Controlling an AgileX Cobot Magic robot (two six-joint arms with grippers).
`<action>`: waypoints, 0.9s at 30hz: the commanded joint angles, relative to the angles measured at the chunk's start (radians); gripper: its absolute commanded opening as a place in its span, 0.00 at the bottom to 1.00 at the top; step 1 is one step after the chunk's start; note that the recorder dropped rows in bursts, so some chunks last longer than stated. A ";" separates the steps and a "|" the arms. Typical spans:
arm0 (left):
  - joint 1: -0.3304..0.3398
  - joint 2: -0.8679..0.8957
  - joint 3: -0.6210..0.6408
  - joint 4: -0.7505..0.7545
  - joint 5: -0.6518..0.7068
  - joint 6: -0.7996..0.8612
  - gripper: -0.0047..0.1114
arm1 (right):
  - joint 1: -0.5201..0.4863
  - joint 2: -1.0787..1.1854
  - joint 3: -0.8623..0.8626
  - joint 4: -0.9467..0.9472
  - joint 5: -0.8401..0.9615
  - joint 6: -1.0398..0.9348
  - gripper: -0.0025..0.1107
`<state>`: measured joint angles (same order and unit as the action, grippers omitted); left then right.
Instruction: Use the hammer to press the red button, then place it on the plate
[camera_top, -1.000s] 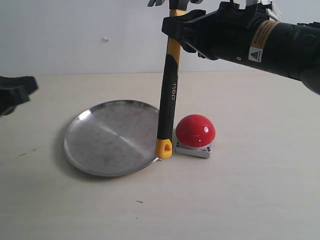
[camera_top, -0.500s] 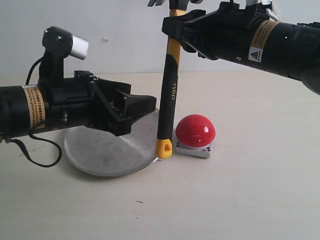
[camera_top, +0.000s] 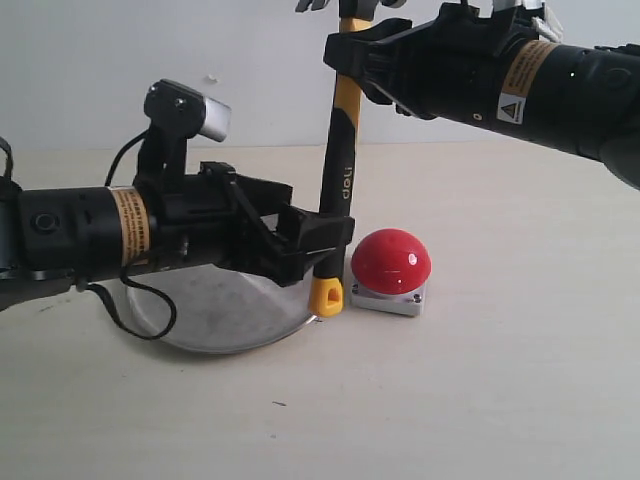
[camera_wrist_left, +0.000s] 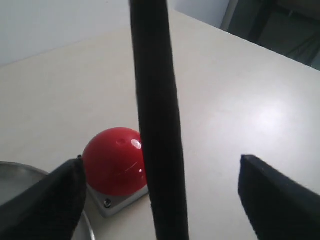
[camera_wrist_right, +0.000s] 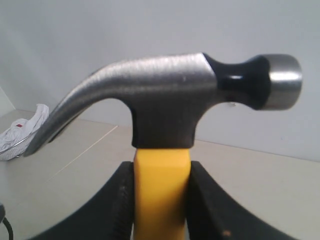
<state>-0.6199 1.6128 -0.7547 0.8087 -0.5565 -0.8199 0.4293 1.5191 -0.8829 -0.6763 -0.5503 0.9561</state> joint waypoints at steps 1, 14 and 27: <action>-0.010 0.022 -0.030 -0.015 -0.019 0.007 0.73 | 0.002 -0.015 -0.006 0.028 -0.072 0.000 0.02; -0.010 0.184 -0.131 -0.014 -0.044 0.006 0.69 | 0.002 -0.015 -0.006 0.028 -0.072 0.042 0.02; -0.010 0.184 -0.133 -0.016 -0.051 0.006 0.04 | 0.002 -0.015 -0.006 0.033 -0.072 0.040 0.02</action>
<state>-0.6265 1.7973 -0.8809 0.8071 -0.5954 -0.8179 0.4293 1.5191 -0.8829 -0.6723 -0.5525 0.9998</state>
